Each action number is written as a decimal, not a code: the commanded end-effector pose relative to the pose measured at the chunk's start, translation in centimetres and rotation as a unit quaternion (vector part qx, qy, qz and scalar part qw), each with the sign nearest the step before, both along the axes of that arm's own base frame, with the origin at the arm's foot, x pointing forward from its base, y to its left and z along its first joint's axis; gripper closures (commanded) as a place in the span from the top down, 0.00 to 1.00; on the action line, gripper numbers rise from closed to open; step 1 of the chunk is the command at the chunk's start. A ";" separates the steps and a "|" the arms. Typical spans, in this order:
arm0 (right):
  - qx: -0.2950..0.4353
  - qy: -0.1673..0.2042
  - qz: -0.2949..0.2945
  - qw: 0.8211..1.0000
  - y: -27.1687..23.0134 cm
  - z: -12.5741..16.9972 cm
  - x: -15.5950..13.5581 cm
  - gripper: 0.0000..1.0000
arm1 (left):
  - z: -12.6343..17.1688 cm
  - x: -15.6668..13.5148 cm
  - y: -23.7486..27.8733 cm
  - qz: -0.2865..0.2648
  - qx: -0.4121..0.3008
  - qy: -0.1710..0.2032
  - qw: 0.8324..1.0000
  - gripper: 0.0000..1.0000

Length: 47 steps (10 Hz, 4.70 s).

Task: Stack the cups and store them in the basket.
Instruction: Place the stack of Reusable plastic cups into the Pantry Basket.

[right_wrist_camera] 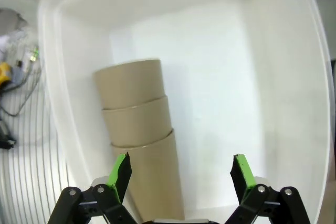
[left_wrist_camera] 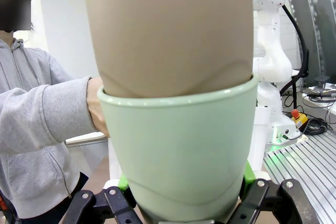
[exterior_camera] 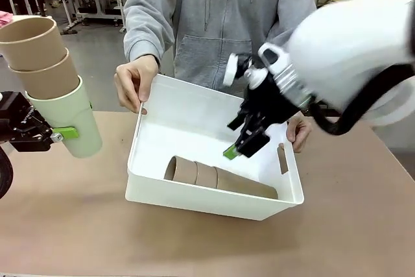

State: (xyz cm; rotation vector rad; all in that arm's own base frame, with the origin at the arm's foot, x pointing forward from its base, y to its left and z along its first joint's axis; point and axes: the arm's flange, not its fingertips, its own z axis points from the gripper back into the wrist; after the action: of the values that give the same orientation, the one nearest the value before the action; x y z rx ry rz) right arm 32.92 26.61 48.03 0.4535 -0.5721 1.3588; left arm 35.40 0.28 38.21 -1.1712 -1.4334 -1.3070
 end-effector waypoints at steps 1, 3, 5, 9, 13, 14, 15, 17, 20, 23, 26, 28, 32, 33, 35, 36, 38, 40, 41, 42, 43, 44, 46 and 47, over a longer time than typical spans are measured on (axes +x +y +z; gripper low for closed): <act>0.042 -0.010 0.026 0.999 -4.3 2.5 -1.6 1.00 | 0.4 0.0 0.1 0.001 -0.005 -0.004 1.000 0.85; 0.087 0.006 0.030 0.996 -10.4 5.8 -2.1 1.00 | 0.4 0.0 0.1 0.001 -0.005 -0.004 1.000 0.85; 0.123 0.015 0.023 0.992 -16.3 8.1 -1.7 1.00 | 0.4 0.0 0.1 0.001 -0.005 -0.004 1.000 0.85; 0.176 0.002 0.013 0.984 -25.4 11.2 -0.3 1.00 | 0.4 0.0 0.1 0.001 -0.005 -0.004 1.000 0.85; 0.171 0.001 -0.001 0.985 -26.3 11.1 -1.1 1.00 | 0.4 0.0 0.1 0.001 -0.005 -0.004 1.000 0.85; 0.171 0.001 -0.001 0.985 -26.3 11.1 -1.1 1.00 | 0.4 0.0 0.1 0.001 -0.005 -0.004 1.000 0.85; 0.171 0.001 -0.001 0.985 -26.3 11.1 -1.1 1.00 | 0.4 0.0 0.1 0.001 -0.005 -0.004 1.000 0.85; 0.171 0.001 -0.001 0.985 -26.3 11.1 -1.1 1.00 | 0.4 0.0 0.1 0.001 -0.005 -0.004 1.000 0.85; 0.171 0.001 -0.001 0.985 -26.3 11.1 -1.1 1.00 | 0.4 0.0 0.1 0.001 -0.005 -0.004 1.000 0.85; 0.171 0.001 -0.001 0.985 -26.3 11.1 -1.1 1.00 | 0.4 0.0 0.1 0.001 -0.005 -0.004 1.000 0.85; 0.171 0.001 -0.001 0.985 -26.3 11.1 -1.1 1.00 | 0.4 0.0 0.1 0.001 -0.005 -0.004 1.000 0.85; 0.171 0.001 -0.001 0.985 -26.3 11.1 -1.1 1.00 | 0.4 0.0 0.1 0.001 -0.005 -0.004 1.000 0.85; 0.171 0.001 -0.001 0.985 -26.3 11.1 -1.1 1.00 | 1.6 -0.7 0.1 0.005 0.004 -0.009 1.000 0.85; 0.171 0.001 -0.001 0.985 -26.3 11.1 -1.1 1.00 | 4.1 -1.4 -0.4 0.015 0.009 -0.007 1.000 0.85; 0.171 0.001 -0.001 0.985 -26.3 11.1 -1.1 1.00 | 9.4 -3.2 -2.3 0.039 0.048 -0.023 0.998 0.85; 0.171 0.001 -0.001 0.985 -26.3 11.1 -1.1 1.00 | 11.7 -3.9 -3.4 0.045 0.070 -0.015 0.996 0.85; 0.171 0.001 -0.001 0.985 -26.3 11.1 -1.1 1.00 | 15.9 -4.0 -6.9 0.071 0.144 0.011 0.987 0.85; 0.171 0.001 -0.001 0.985 -26.3 11.1 -1.1 1.00 | 17.4 -3.5 -11.2 0.098 0.213 0.035 0.971 0.85; 0.171 0.001 -0.001 0.985 -26.3 11.1 -1.1 1.00 | 17.6 -3.1 -13.6 0.109 0.248 0.039 0.962 0.85; 0.171 0.001 -0.001 0.985 -26.3 11.1 -1.1 1.00 | 17.4 -2.6 -15.9 0.120 0.280 0.043 0.952 0.85; 0.171 0.001 -0.001 0.985 -26.3 11.1 -1.1 1.00 | 17.2 -1.9 -17.9 0.124 0.307 0.051 0.942 0.85; 0.171 0.001 -0.001 0.985 -26.3 11.1 -1.1 1.00 | 17.1 -1.1 -18.9 0.135 0.326 0.057 0.934 0.85; 0.171 0.001 -0.001 0.985 -26.3 11.1 -1.1 1.00 | 16.0 -0.2 -21.9 0.130 0.354 0.065 0.924 0.85; 0.171 0.001 -0.001 0.985 -26.3 11.1 -1.1 1.00 | 14.9 0.6 -23.3 0.130 0.363 0.075 0.919 0.85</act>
State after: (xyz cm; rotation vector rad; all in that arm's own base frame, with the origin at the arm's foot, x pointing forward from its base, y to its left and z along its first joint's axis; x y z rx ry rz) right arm 31.63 0.29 58.88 0.7171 -0.7927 1.2606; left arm 35.01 -22.29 52.52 -0.5323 -0.8453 -1.3704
